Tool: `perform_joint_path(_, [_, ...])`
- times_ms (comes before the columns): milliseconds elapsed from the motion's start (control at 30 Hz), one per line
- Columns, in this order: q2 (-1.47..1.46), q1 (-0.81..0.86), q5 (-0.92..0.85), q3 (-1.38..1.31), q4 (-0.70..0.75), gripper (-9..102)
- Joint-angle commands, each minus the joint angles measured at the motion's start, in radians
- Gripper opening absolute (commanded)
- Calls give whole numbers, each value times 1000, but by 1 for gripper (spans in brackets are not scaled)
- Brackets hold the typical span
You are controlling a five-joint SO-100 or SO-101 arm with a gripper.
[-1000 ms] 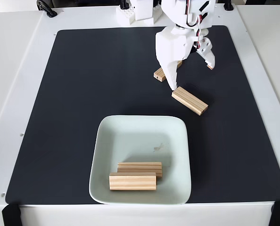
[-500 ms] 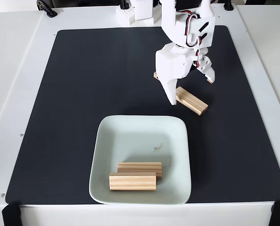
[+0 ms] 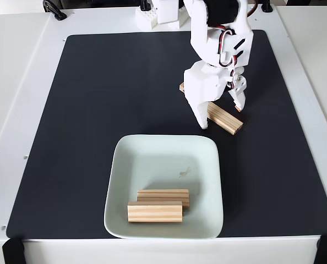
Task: Pick up the wooden block and place them on the plate.
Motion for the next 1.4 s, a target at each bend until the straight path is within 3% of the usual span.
perform_joint_path(0, [5,-20,-2,-32,6,37])
perform_joint_path(500, [5,-54,61,-18,8,36])
perform_joint_path(667, [15,-44,60,40,8,26])
perform_joint_path(900, [21,-35,61,89,8,-1])
perform_joint_path(1133, [48,0,64,94,8,0])
perform_joint_path(1367, [298,-5,380,95,8,0])
